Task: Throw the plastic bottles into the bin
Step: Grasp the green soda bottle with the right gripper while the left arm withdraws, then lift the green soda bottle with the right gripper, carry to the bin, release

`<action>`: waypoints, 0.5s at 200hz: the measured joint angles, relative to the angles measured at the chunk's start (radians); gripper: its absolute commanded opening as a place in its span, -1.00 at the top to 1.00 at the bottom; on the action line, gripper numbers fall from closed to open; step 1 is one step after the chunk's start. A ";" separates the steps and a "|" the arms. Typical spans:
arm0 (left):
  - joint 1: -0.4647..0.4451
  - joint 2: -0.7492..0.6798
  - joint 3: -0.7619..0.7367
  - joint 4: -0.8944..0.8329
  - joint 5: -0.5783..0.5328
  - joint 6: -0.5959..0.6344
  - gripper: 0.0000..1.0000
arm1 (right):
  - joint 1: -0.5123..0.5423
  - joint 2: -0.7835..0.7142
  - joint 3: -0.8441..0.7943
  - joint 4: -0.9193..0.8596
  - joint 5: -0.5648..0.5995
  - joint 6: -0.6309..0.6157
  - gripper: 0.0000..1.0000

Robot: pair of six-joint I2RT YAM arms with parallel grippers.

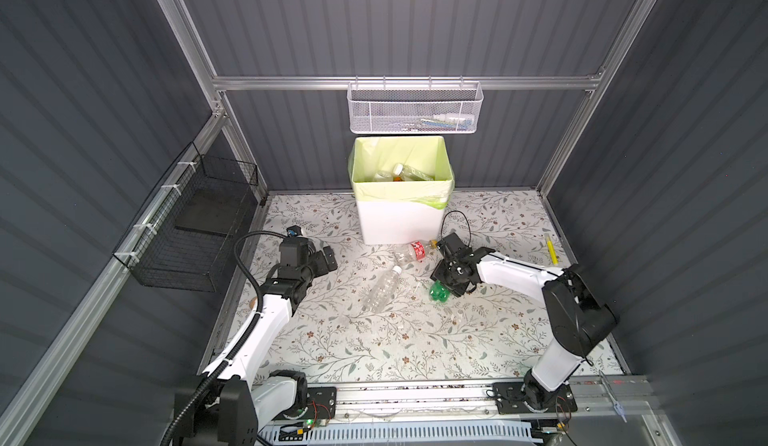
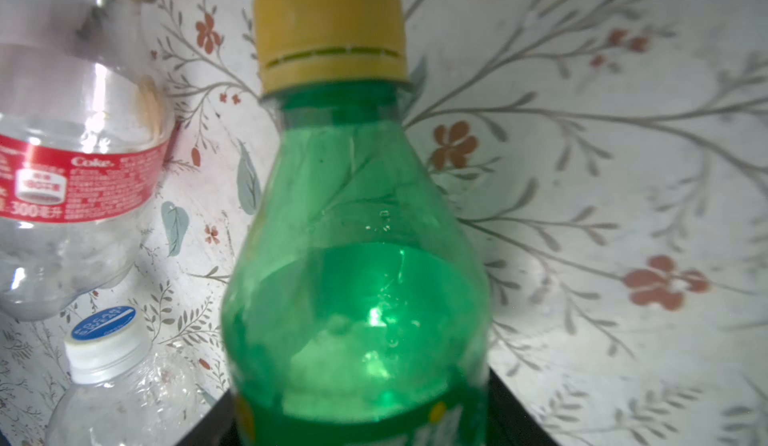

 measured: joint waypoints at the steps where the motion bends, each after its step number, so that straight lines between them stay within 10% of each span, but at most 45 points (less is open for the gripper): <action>1: 0.000 0.000 0.000 0.000 0.001 0.000 -0.99 | -0.002 -0.003 -0.003 0.000 0.001 -0.001 -0.19; 100: -0.024 0.105 0.000 0.045 0.150 0.000 -0.86 | -0.237 -0.502 -0.414 -0.030 0.058 -0.201 -0.23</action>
